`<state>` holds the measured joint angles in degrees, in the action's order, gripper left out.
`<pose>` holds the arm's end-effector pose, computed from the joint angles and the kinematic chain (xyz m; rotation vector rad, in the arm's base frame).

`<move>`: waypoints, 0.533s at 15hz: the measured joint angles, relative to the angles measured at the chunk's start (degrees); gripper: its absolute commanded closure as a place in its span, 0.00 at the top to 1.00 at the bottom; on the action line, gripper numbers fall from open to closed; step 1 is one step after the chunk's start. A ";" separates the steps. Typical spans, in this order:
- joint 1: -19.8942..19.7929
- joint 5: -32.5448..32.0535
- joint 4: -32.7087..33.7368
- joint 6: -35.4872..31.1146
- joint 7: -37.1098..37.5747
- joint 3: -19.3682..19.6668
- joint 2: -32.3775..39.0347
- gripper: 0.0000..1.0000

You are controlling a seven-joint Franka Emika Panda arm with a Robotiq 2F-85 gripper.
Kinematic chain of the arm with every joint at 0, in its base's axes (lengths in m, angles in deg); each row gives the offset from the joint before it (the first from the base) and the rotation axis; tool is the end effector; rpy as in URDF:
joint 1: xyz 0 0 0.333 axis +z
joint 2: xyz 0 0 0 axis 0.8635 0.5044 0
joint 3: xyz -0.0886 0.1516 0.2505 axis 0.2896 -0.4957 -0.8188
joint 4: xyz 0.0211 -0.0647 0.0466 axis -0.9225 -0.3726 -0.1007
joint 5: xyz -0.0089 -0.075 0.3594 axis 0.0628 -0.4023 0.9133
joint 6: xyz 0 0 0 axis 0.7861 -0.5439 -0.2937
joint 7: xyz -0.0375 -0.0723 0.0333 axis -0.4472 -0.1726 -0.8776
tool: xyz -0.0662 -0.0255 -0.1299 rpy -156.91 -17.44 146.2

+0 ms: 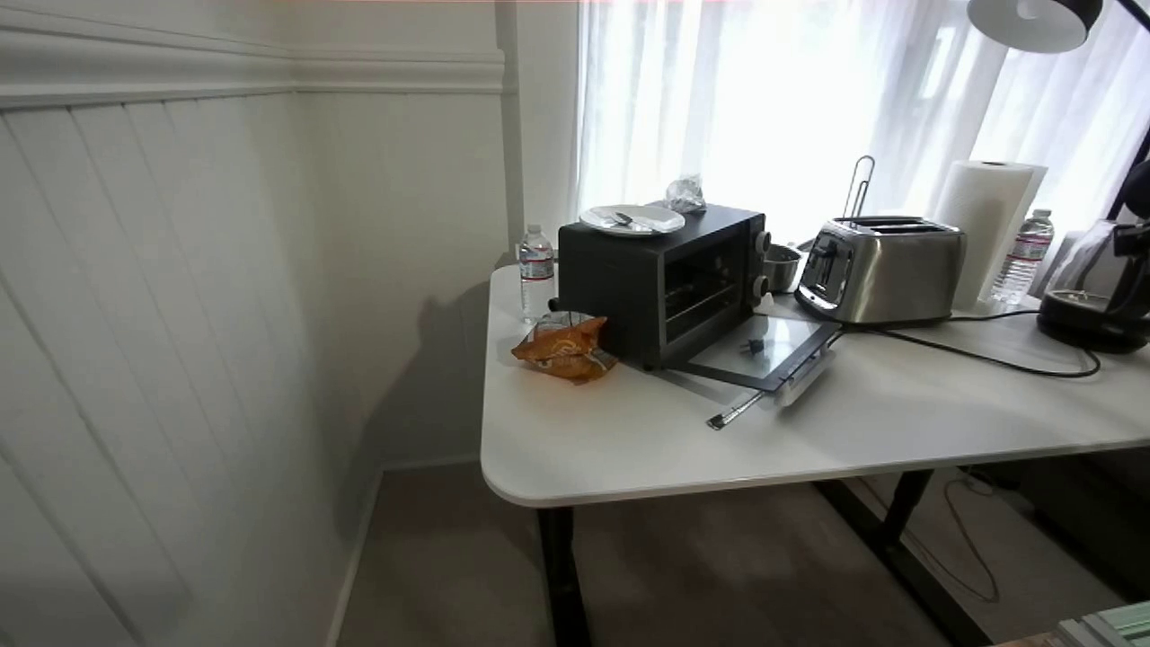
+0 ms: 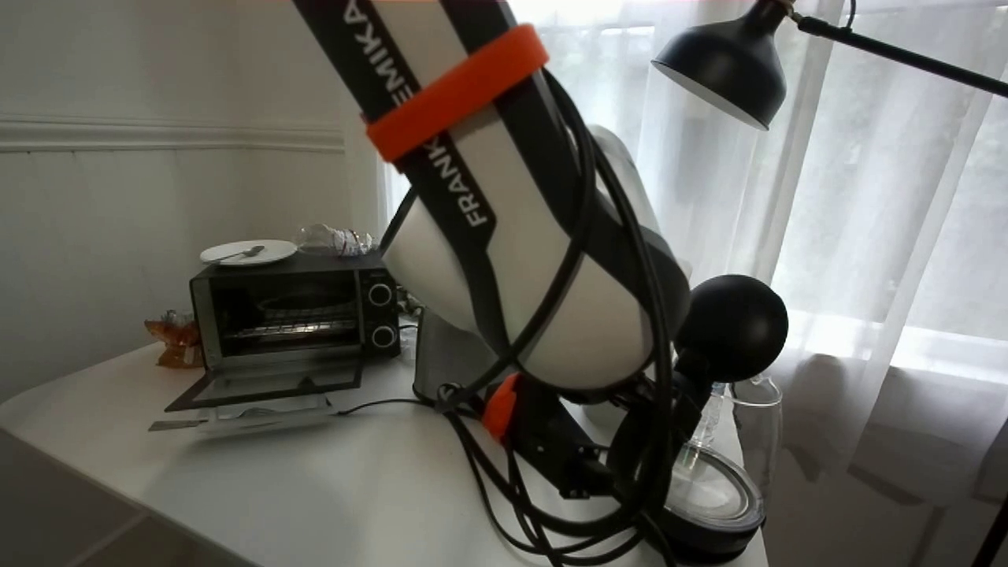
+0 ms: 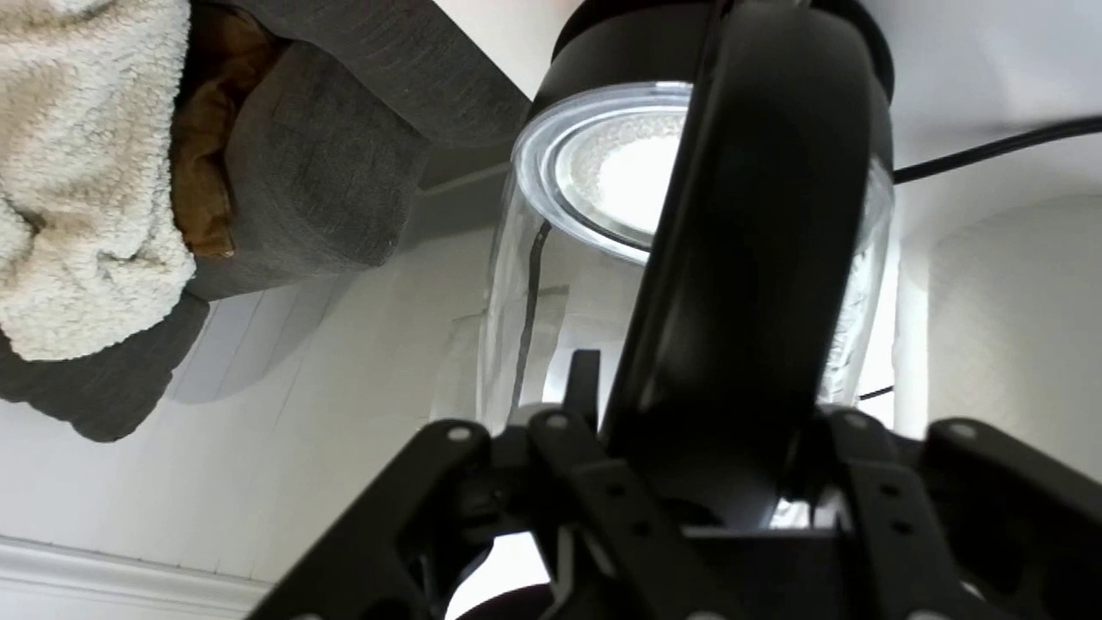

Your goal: Put the kettle on its electric base

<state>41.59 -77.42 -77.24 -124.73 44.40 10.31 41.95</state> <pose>0.3921 -0.2749 0.2449 2.3434 -0.7721 0.9567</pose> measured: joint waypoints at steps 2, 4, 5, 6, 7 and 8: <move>0.00 0.00 -0.12 -0.81 -1.24 0.69 -0.08 0.18; 0.00 0.00 -0.33 -1.89 -2.61 1.37 -0.22 0.18; 0.00 -0.02 -0.47 -2.43 -3.30 1.66 -0.33 0.18; 0.00 -0.06 -0.61 -3.00 -3.88 1.86 -0.42 0.18; 0.00 -0.07 -0.80 -3.45 -4.31 1.96 -0.49 0.18; 0.00 -0.08 -1.07 -3.79 -4.65 2.03 -0.52 0.18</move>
<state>41.59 -77.50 -78.31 -128.52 39.75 12.35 41.43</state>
